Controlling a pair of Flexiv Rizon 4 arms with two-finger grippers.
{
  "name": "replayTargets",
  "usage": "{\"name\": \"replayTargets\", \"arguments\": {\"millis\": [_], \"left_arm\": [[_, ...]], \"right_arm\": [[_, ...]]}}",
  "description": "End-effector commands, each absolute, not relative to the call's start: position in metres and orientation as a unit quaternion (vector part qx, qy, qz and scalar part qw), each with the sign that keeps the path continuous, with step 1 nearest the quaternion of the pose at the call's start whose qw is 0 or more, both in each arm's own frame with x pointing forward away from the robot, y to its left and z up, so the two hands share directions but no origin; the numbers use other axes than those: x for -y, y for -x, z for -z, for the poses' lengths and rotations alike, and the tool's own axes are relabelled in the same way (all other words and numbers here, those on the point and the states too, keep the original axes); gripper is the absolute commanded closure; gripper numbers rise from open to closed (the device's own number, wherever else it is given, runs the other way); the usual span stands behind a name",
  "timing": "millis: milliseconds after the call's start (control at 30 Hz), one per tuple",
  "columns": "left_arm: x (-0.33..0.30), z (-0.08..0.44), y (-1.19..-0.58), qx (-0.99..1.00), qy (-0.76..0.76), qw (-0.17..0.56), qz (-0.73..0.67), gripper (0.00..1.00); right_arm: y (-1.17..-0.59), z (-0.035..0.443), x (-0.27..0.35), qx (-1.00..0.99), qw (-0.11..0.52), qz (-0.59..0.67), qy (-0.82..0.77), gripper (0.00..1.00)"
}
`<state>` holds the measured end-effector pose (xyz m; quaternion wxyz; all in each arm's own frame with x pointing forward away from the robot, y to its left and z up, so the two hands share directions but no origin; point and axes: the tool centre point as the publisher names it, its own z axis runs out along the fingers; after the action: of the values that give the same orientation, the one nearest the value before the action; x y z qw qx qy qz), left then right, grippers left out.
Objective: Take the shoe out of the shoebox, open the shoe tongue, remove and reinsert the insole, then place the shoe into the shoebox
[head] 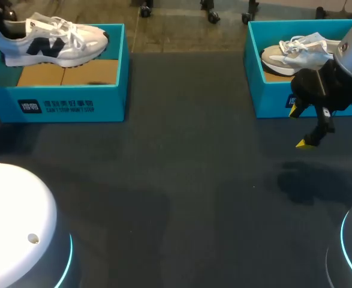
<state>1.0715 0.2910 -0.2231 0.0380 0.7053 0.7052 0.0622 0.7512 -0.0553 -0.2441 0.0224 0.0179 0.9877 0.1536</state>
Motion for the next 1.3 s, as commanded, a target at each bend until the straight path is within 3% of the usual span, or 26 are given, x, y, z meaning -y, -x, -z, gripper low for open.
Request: {"name": "replayTargets", "arguments": {"millis": [33,867,1300], "left_arm": [[-0.291,0.236,-1.089,-0.704,-0.706,0.036,-0.058,1.00],[-0.293,0.304,-1.107,-0.690,-0.722,-0.012,-0.041,1.00],[-0.296,0.318,-1.077,-0.686,-0.727,-0.020,-0.020,1.00]], "right_arm": [[-0.751,0.245,0.055,-0.988,0.023,-0.153,-0.018,0.00],[-0.751,0.245,0.055,-0.988,0.023,-0.153,-0.018,0.00],[-0.751,0.245,0.055,-0.988,0.023,-0.153,-0.018,0.00]]}}
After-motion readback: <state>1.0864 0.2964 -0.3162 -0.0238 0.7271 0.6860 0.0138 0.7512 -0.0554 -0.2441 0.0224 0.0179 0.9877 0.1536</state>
